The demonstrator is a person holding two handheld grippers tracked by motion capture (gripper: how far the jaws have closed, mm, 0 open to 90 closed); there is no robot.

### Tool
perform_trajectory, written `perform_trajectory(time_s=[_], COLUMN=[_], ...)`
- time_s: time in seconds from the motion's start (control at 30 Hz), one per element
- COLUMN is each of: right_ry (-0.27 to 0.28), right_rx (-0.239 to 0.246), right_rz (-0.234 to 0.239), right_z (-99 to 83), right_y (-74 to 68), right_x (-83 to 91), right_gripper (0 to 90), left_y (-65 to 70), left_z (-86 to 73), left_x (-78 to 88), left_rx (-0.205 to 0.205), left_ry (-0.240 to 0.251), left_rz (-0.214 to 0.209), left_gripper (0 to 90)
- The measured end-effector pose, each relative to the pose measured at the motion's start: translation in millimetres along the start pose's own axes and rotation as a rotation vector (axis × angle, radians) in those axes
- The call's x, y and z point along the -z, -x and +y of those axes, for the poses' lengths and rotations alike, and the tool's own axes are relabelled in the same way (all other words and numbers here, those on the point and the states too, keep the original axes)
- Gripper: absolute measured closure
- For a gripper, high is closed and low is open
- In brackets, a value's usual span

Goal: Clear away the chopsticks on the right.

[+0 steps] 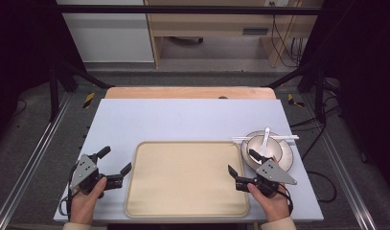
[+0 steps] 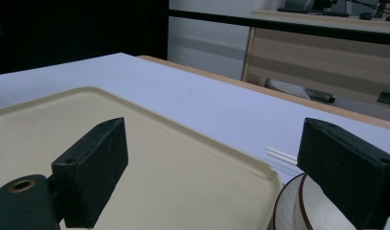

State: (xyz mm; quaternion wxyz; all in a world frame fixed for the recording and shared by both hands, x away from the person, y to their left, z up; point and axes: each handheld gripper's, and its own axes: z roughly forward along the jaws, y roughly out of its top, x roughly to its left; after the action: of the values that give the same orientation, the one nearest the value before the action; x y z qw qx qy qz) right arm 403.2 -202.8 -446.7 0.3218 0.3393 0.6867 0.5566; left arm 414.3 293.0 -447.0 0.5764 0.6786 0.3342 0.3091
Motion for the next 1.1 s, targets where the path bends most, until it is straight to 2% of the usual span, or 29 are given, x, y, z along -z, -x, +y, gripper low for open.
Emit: perform_trajectory(time_s=[0.23, 0.27, 0.43, 0.53, 0.6, 0.63, 0.67, 0.7, 0.73, 0.77, 0.8, 0.83, 0.87, 0.93, 0.97, 1.0, 1.03, 1.07, 1.1], right_ry=[-0.003, -0.008, -0.014, -0.057, -0.055, -0.055, -0.043, -0.043, -0.03, -0.03, -0.038, -0.05, -0.072, -0.104, -0.104, -0.146, -0.146, -0.187, -0.187], right_rx=[0.029, 0.045, 0.061, 0.071, 0.088, 0.088, 0.071, 0.071, 0.075, 0.075, 0.077, 0.065, 0.057, 0.059, 0.059, 0.054, 0.054, 0.031, 0.031], right_rz=[-0.017, -0.029, -0.071, -0.124, -0.184, -0.184, -0.222, -0.222, -0.265, -0.265, -0.298, -0.328, -0.363, -0.387, -0.387, -0.427, -0.427, -0.443, -0.443], right_z=[1.7, 3.6, 8.5, 16.0, 19.5, 19.5, 26.4, 26.4, 34.6, 34.6, 39.1, 45.0, 52.1, 58.4, 58.4, 61.0, 61.0, 58.6, 58.6], right_y=[-0.4, -2.1, -5.4, -10.0, -9.0, -9.0, -3.8, -3.8, 5.4, 5.4, 12.0, 22.7, 40.1, 65.0, 65.0, 95.4, 95.4, 125.8, 125.8], right_x=[1.2, 3.1, 9.2, 18.7, 23.4, 23.4, 30.6, 30.6, 39.8, 39.8, 43.9, 48.5, 56.1, 64.5, 64.5, 69.0, 69.0, 67.7, 67.7], right_gripper=[14.1, 15.2, 17.3, 18.2, 21.0, 21.0, 23.2, 23.2, 31.5, 31.5, 32.8, 33.8, 34.8, 35.8, 35.8, 42.9, 42.9, 47.9, 47.9], left_y=[1.3, 3.3, 6.4, 6.9, 8.1, 8.1, 7.7, 7.7, 7.4, 6.9, 6.0, 5.4, 3.5, 1.8, 1.8, 0.4, 0.4, -2.5, -2.5], left_z=[0.3, 0.1, -0.5, -0.9, 1.2, 1.2, 0.8, 0.8, 0.2, -0.4, -1.2, -1.4, -0.5, 1.4, 1.4, 2.8, 2.8, 3.0, 3.0], left_x=[-5.0, -5.8, -5.0, -5.6, -4.3, -4.3, -3.0, -3.0, -2.5, -1.2, 0.7, 1.5, 5.2, 10.8, 10.8, 16.8, 16.8, 20.3, 20.3], left_rx=[0.013, 0.01, -0.007, -0.005, -0.009, -0.009, -0.009, -0.009, -0.009, -0.011, -0.004, -0.007, -0.038, -0.053, -0.053, -0.069, -0.069, -0.06, -0.06], left_ry=[-0.004, -0.007, -0.017, -0.019, -0.014, -0.014, -0.017, -0.017, -0.024, -0.031, -0.029, -0.035, -0.051, -0.053, -0.053, -0.054, -0.054, -0.047, -0.047], left_rz=[0.001, -0.003, -0.009, -0.015, -0.026, -0.026, -0.025, -0.025, -0.023, -0.018, -0.018, -0.018, -0.011, -0.005, -0.005, 0.005, 0.005, 0.019, 0.019], left_gripper=[2.1, 2.1, 2.1, 2.2, 2.3, 2.3, 2.3, 2.4, 2.5, 2.5, 2.6, 2.7, 2.7, 2.9, 2.9, 3.1, 3.1, 3.3, 3.6])
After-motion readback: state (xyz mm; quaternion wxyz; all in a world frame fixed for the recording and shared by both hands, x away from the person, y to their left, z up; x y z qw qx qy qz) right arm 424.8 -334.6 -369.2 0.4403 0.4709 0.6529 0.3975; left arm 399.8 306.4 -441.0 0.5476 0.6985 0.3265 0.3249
